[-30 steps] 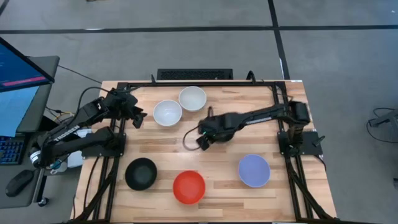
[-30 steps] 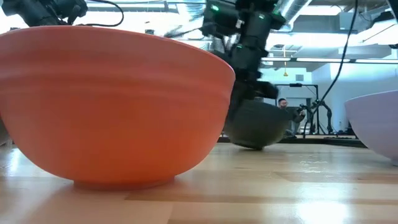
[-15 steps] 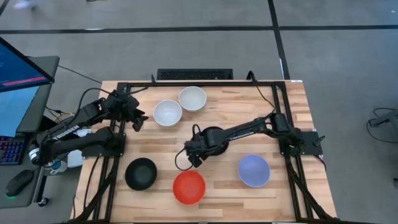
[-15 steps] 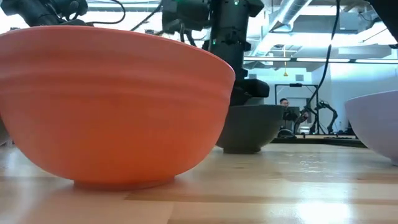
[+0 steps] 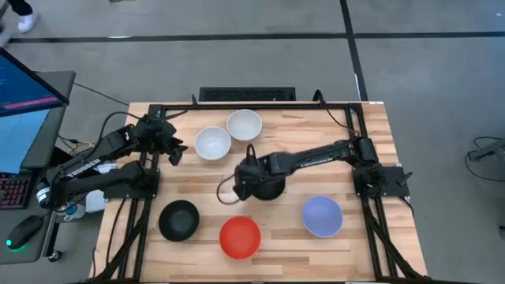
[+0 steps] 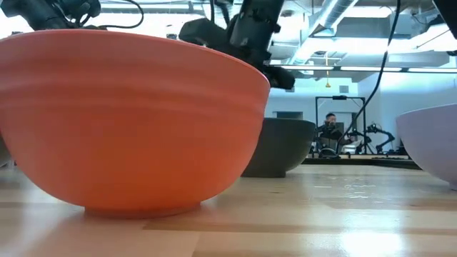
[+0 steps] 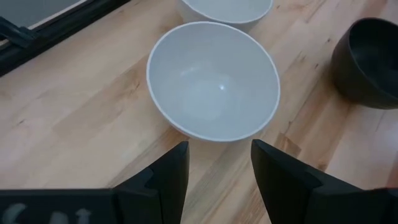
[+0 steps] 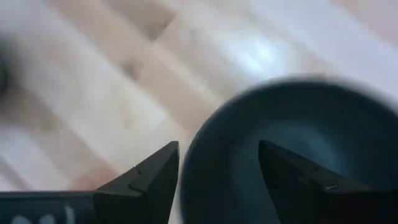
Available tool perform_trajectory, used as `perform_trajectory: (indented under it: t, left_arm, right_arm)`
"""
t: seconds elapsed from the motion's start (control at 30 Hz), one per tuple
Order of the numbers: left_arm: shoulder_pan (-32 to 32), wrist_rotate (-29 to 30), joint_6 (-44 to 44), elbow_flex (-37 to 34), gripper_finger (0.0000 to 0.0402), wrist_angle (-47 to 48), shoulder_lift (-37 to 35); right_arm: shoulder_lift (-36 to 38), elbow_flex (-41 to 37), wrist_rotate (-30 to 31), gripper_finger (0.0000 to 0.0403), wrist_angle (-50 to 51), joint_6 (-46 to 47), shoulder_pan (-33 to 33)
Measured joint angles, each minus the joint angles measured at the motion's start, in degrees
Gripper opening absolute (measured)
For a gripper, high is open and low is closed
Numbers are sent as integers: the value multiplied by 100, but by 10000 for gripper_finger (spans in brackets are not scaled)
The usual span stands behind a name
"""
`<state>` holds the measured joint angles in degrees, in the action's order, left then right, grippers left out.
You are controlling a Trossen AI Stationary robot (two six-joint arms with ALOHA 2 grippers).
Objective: Nest bowls inside each other
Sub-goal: Stack the right white bowl on top of the right black bowl
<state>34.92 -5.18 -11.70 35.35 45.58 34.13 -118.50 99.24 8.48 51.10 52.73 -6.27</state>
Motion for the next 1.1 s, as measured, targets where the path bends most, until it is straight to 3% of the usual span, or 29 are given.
perform_trajectory:
  t: [0.37, 0.63, 0.83, 1.1]
  left_arm:
    - [2, 2, 2, 0, 165, 2, 0]
    - [2, 2, 4, 0, 165, 2, 0]
    - [2, 2, 15, 0, 165, 2, 0]
    - [2, -21, 48, 0, 165, 2, 0]
  right_arm:
    - [4, 715, 85, 236, 306, -1146, 1366]
    - [3, 717, 129, 236, 668, -1218, 2139]
    - [-88, 732, 209, 236, 409, -1270, 2525]
    - [-621, 710, -192, 236, 431, -1075, 2854]
